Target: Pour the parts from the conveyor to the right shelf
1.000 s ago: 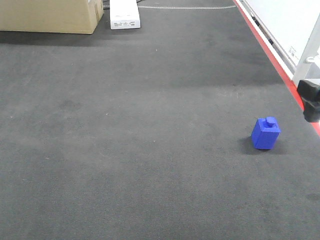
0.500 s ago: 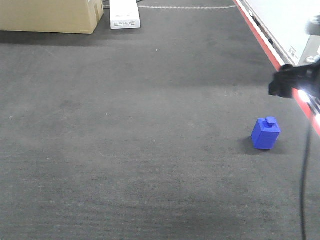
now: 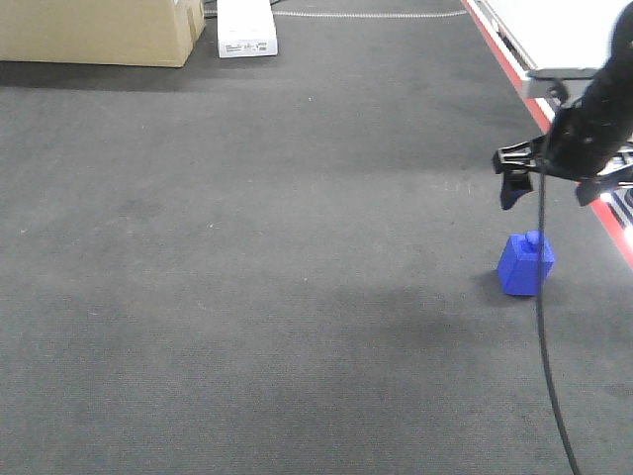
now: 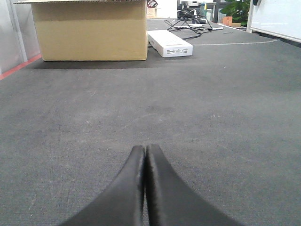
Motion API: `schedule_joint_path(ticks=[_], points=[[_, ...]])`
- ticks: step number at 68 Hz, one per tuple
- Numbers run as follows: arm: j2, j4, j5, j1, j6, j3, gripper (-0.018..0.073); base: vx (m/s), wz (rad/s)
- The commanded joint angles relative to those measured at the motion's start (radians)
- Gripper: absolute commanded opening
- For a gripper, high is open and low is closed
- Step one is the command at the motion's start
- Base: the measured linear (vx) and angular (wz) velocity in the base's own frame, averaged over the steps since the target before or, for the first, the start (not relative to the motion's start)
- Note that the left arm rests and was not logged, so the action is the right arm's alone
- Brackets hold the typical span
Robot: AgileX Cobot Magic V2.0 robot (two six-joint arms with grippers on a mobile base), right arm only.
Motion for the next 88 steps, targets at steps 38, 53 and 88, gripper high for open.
schedule_joint_path(ticks=[38, 53, 88], points=[[0.12, 0.006, 0.054, -0.042, -0.024, -0.089, 0.0627, 0.0, 0.0], [0.153, 0.022, 0.054, -0.043, -0.032, -0.088, 0.0622, 0.0, 0.0], [0.161, 0.05, 0.054, -0.043, -0.05, -0.044, 0.0601, 0.0, 0.0]])
